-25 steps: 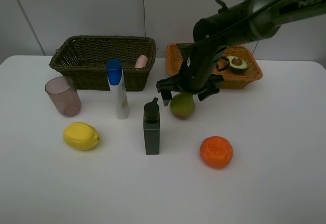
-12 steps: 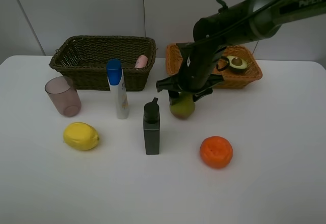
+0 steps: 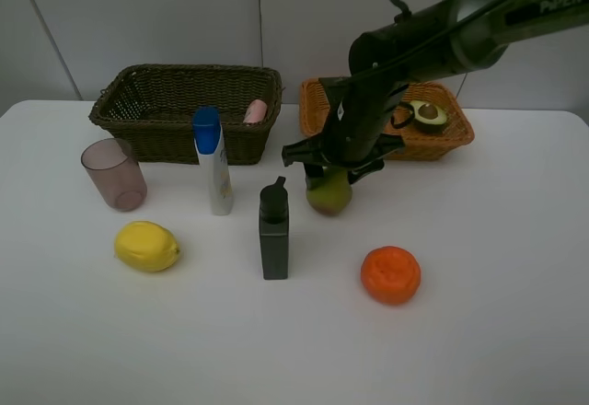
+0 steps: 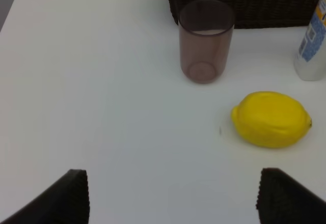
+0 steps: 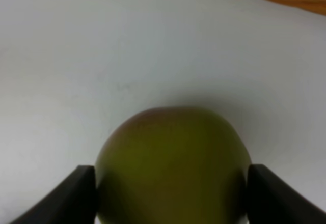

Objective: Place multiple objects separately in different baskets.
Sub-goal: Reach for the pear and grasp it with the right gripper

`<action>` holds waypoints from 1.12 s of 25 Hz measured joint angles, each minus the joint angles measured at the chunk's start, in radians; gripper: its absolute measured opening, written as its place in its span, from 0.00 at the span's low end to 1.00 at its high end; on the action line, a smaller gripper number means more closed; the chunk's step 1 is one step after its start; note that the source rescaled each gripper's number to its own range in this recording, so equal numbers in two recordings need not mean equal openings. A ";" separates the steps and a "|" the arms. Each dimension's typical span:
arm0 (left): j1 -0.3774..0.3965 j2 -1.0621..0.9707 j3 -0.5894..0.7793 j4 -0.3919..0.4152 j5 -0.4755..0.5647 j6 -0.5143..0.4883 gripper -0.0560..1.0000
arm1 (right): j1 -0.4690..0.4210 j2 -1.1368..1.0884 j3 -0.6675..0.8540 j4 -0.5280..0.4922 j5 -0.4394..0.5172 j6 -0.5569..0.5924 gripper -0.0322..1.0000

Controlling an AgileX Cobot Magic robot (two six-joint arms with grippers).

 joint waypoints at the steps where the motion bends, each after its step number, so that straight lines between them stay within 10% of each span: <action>1: 0.000 0.000 0.000 0.000 0.000 0.000 0.89 | 0.000 0.000 0.000 0.000 0.000 0.001 0.49; 23: 0.000 0.000 0.000 0.000 0.000 0.000 0.89 | 0.000 -0.011 -0.001 -0.001 0.036 0.001 0.48; 28: 0.000 0.000 0.000 0.000 0.000 0.000 0.89 | 0.001 -0.041 -0.001 0.002 0.061 0.000 0.27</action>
